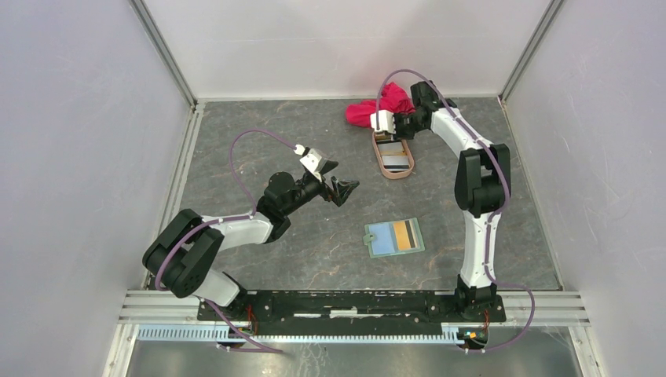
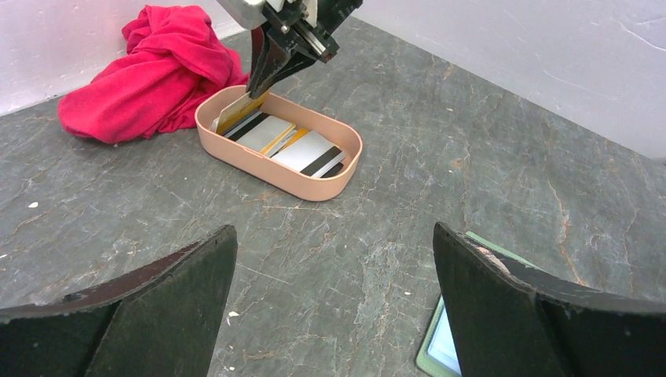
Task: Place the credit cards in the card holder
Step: Pick up the credit card from the storage box.
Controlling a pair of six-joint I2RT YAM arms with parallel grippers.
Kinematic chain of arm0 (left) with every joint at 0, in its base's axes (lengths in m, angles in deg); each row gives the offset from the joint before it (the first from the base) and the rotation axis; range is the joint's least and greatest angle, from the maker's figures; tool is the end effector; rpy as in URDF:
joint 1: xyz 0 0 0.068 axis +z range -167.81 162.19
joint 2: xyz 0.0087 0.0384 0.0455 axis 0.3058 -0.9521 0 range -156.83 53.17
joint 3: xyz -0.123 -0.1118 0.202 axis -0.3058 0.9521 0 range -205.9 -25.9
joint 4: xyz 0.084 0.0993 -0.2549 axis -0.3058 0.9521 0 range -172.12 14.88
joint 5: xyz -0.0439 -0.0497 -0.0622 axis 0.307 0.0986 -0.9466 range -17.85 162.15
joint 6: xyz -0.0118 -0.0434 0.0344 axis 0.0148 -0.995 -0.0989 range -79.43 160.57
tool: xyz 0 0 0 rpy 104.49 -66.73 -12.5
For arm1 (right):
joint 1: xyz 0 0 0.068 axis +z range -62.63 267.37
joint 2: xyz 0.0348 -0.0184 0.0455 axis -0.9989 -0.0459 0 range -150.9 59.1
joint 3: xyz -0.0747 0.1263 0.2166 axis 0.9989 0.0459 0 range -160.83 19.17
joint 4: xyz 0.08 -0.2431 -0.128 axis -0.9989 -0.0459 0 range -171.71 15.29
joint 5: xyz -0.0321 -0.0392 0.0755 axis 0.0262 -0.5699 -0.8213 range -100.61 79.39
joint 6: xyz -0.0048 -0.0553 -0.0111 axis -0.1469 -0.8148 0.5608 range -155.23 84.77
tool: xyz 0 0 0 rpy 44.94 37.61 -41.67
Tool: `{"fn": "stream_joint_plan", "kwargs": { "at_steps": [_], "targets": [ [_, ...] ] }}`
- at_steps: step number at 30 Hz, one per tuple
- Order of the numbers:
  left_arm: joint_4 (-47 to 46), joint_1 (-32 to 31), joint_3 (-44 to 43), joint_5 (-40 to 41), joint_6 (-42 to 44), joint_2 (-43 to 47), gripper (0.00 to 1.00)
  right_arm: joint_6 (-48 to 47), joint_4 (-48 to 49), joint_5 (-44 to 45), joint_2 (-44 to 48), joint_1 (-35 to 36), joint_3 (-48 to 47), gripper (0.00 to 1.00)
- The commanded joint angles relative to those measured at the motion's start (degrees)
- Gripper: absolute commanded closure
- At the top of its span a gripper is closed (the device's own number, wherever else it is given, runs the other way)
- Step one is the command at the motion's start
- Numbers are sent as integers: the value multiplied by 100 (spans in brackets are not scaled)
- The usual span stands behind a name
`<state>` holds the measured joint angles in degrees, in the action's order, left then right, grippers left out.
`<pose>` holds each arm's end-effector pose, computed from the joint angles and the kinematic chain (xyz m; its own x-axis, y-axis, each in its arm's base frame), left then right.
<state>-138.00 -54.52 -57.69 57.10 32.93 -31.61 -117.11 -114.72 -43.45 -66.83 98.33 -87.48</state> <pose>0.2506 -0.1997 0.1901 -0.0643 -0.1122 -0.9916 0.7836 0.6096 -0.1198 0.4856 0.1158 0.1928 0.3082 -0.7876 -0.5336 -0.8965 -0.0527 -0.4399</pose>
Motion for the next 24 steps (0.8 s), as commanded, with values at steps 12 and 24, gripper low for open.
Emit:
{"fn": "stream_joint_plan", "kwargs": {
  "at_steps": [12, 24],
  "targets": [
    [-301, 32, 6, 62, 94, 55, 0, 1082, 921, 362, 311, -81, -18, 100],
    [-310, 32, 7, 33, 93, 51, 0, 678, 318, -199, 458, -92, -22, 100]
  ]
}}
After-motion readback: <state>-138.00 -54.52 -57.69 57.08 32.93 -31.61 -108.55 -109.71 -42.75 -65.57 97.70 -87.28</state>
